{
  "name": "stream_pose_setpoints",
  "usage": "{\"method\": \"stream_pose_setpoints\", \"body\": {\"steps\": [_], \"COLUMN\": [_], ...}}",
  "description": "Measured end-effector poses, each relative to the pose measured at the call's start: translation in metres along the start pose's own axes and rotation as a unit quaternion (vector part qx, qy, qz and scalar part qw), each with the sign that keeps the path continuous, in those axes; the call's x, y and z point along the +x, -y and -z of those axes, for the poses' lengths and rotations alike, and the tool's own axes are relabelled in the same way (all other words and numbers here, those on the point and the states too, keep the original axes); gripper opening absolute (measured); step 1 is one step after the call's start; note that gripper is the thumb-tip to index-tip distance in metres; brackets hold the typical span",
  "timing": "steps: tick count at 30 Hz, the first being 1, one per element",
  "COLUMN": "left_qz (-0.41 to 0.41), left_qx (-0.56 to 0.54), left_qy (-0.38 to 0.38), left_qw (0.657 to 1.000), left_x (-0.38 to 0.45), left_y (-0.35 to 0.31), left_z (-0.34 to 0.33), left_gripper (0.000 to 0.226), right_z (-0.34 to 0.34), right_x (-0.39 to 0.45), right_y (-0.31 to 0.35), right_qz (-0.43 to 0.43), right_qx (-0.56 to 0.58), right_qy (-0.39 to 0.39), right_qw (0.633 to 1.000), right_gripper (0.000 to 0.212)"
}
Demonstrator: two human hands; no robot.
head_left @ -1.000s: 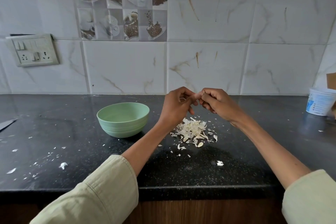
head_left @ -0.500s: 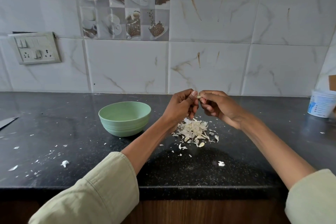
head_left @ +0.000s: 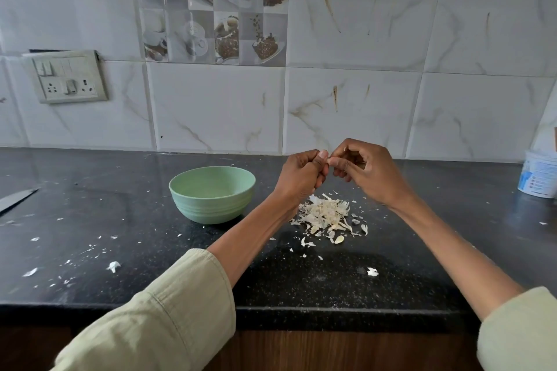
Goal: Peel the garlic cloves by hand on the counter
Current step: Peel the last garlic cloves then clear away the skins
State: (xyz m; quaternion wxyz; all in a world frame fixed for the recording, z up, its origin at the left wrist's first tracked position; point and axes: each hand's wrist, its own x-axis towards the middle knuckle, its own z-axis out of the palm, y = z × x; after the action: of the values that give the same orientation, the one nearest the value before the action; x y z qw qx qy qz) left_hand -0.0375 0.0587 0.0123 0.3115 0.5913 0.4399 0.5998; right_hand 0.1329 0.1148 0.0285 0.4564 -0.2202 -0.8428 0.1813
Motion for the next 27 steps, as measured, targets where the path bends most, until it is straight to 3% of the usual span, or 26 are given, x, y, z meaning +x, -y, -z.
{"method": "stream_pose_setpoints", "body": {"steps": [8, 19, 27], "left_qz": [-0.037, 0.019, -0.018], "left_qx": [-0.009, -0.025, -0.052], "left_qy": [0.019, -0.016, 0.020], "left_qw": [0.999, 0.999, 0.998], "left_x": [0.0007, 0.0007, -0.0009], "left_y": [-0.0003, -0.0005, -0.0024], "left_z": [-0.0003, -0.0023, -0.0033], "left_gripper": [0.039, 0.043, 0.039], "right_z": [0.0051, 0.0007, 0.0027], "right_x": [0.0009, 0.0028, 0.0025], "right_y": [-0.0004, -0.0024, -0.0002], "right_qz": [-0.086, -0.011, -0.097], "right_qx": [0.174, 0.052, 0.222], "right_qy": [0.016, -0.015, -0.013], "right_qw": [0.981, 0.998, 0.970], "right_gripper": [0.020, 0.018, 0.019]}}
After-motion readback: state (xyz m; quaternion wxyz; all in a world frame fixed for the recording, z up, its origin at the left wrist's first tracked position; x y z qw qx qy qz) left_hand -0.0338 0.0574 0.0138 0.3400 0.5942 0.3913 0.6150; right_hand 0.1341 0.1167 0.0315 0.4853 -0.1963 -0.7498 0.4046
